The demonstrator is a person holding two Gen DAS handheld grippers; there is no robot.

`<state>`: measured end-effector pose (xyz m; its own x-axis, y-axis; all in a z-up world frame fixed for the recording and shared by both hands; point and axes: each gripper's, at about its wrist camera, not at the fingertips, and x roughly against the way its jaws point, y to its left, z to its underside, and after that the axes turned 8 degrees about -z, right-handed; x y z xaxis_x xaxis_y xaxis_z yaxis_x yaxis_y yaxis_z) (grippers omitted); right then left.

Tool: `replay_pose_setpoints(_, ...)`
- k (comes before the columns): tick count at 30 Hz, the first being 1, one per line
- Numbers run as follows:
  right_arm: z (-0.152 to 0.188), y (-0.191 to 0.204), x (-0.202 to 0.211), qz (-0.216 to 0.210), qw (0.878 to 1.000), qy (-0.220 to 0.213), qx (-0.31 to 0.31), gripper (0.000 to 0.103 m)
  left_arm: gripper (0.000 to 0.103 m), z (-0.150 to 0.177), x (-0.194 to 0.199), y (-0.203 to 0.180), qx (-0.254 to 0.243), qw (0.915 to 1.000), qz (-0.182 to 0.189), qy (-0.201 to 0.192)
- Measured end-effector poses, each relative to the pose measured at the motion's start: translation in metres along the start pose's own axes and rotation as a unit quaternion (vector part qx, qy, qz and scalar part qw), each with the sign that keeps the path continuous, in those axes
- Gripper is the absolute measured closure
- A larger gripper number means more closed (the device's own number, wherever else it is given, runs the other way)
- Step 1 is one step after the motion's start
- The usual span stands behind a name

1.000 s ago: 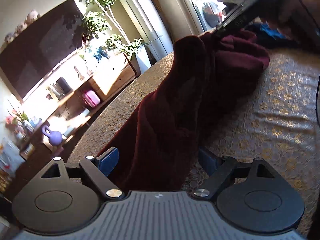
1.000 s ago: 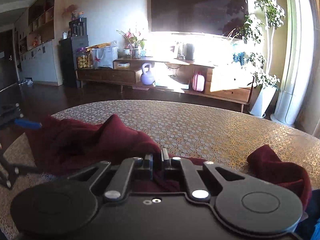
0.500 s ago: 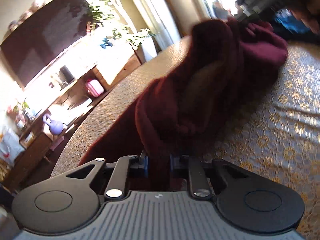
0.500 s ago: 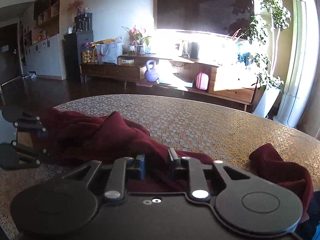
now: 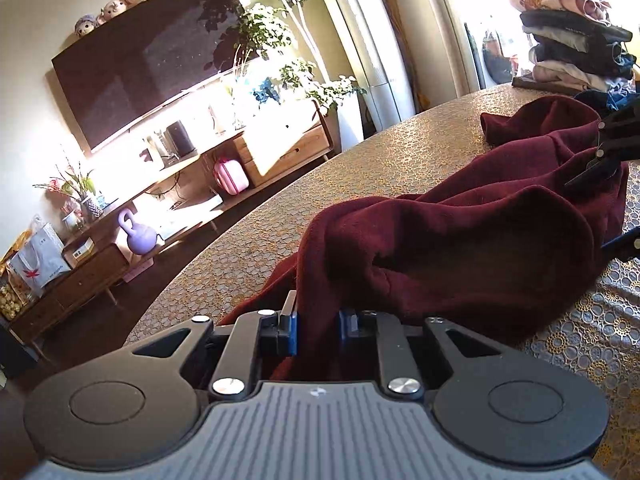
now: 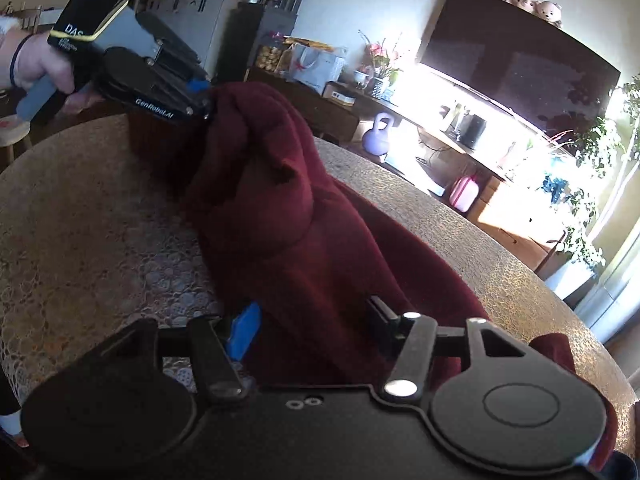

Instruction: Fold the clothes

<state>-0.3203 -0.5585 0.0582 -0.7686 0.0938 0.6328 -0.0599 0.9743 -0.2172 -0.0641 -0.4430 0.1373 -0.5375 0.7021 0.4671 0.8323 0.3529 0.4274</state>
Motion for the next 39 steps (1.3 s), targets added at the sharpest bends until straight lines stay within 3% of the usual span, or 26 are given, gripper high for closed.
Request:
replay_pose_setpoints(2,-0.005,-0.004,0.0,0.016,1.0,0.001,-0.013,0.0,0.086,0.003,0.007,-0.001,-0.004,1.0,0.0,0.0)
replay_pose_setpoints(6,-0.019,-0.026,0.033,0.04,0.997,-0.046,-0.053,0.0,0.086,0.0,0.023,0.006,0.006,0.9999,0.007,-0.009)
replay_pose_setpoints(9,-0.036,-0.045,0.061,0.062,0.99,-0.087,-0.091,0.0,0.086,-0.01,0.035,0.014,0.011,0.9995,-0.016,-0.024)
replay_pose_setpoints(13,-0.06,-0.042,0.088,0.122,0.982,-0.123,-0.069,0.0,0.086,-0.027,0.055,0.028,0.045,0.9965,-0.05,-0.049)
replay_pose_setpoints(16,-0.066,-0.029,0.104,0.141,0.978,-0.14,-0.058,0.0,0.086,-0.034,0.079,0.034,0.056,0.9933,-0.073,-0.069)
replay_pose_setpoints(24,-0.048,0.015,0.156,0.138,0.971,-0.185,-0.059,0.0,0.086,-0.016,0.175,0.035,0.092,0.9824,-0.111,-0.118)
replay_pose_setpoints(29,-0.028,0.052,0.185,0.12,0.971,-0.198,-0.066,0.0,0.086,0.021,0.229,0.016,0.115,0.9796,-0.105,-0.127)
replay_pose_setpoints(33,-0.012,0.072,0.191,0.106,0.974,-0.187,-0.072,0.0,0.086,0.043,0.245,-0.008,0.089,0.983,-0.105,-0.122)
replay_pose_setpoints(39,0.0,0.087,0.158,0.092,0.984,-0.134,-0.075,0.0,0.086,0.067,0.221,-0.041,0.03,0.9964,-0.046,-0.064)
